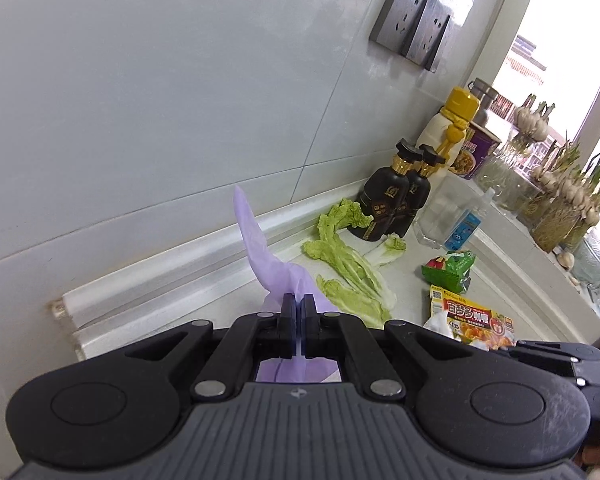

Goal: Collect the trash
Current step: 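Carry the purple glove in the left gripper toward the wastebasket while the right carries the tissue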

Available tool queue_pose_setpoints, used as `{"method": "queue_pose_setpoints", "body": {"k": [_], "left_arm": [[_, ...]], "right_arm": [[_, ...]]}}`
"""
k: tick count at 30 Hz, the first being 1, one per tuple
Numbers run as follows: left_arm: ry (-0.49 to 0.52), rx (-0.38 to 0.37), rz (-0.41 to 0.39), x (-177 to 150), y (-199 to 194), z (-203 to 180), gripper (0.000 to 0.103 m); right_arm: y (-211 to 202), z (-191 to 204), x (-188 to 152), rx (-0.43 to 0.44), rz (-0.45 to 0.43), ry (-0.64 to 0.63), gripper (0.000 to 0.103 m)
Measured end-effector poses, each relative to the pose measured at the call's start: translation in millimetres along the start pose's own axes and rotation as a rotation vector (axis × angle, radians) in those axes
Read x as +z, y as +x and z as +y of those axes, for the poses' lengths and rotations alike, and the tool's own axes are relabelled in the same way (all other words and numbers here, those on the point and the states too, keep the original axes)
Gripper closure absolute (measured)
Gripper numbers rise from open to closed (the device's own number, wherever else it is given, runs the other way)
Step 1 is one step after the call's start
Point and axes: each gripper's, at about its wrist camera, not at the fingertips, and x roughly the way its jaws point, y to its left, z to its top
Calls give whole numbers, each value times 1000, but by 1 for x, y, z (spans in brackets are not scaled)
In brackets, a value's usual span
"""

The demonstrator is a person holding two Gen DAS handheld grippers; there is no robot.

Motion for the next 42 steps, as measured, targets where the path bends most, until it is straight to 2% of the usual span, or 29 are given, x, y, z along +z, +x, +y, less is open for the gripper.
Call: {"method": "queue_pose_setpoints", "body": {"k": [5,11,27,34,42], "left_arm": [[-34,4,11,-15,-21,10,102],[-93,19,18,-35,-44,22,102],[-304,69,53,-102,-94,66,102],[-395,92,39,-131,-119,82,102],[-488,140,60,-163,-132,107,102]], "right_arm": [[-12,-2,-3,34,-2,99,92],[-18,7,-16,56,23,153,92],[-4,63,-63,118,180,134,92],[3,92,-76,153,240,89,91],[14,128,-84,200,299,20,91]]}}
